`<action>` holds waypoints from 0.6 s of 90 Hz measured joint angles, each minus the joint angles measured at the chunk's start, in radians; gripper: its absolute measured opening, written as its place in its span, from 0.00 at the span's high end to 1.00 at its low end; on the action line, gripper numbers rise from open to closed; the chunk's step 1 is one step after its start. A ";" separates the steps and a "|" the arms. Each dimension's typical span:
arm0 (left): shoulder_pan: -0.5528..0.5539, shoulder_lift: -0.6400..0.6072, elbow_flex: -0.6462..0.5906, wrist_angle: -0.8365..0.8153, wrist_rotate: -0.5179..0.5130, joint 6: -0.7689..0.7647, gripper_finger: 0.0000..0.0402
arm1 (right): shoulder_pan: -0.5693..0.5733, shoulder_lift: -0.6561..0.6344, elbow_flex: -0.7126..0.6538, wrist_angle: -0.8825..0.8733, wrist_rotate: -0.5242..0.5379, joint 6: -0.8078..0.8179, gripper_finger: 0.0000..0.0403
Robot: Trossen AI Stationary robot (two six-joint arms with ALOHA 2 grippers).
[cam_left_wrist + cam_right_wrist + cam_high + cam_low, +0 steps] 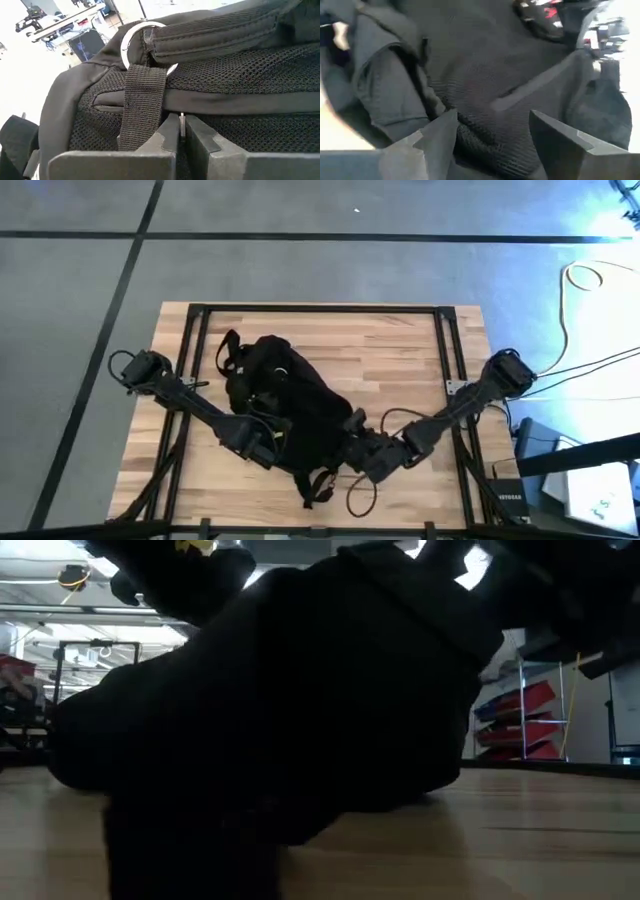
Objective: Unpack backpack
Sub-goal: Close the black backpack
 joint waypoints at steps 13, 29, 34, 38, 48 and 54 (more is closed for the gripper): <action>0.000 0.000 0.000 0.000 0.000 0.000 1.00 | -0.018 0.000 0.000 -0.028 -0.072 -0.013 0.41; 0.000 0.000 0.000 0.000 0.000 0.000 1.00 | 0.000 -0.001 0.000 -0.074 -0.051 -0.121 0.41; 0.000 0.000 0.000 0.000 0.000 0.000 1.00 | 0.000 -0.001 0.000 -0.075 -0.051 -0.158 0.41; 0.000 0.000 0.000 0.000 0.000 0.000 1.00 | 0.000 -0.001 0.000 -0.080 -0.050 -0.172 0.41; 0.000 0.000 0.000 0.004 0.000 0.000 1.00 | -0.014 -0.002 0.000 -0.099 -0.041 -0.185 0.41; 0.000 0.000 0.000 0.007 0.000 0.000 1.00 | -0.030 -0.002 0.000 -0.108 -0.022 -0.195 0.41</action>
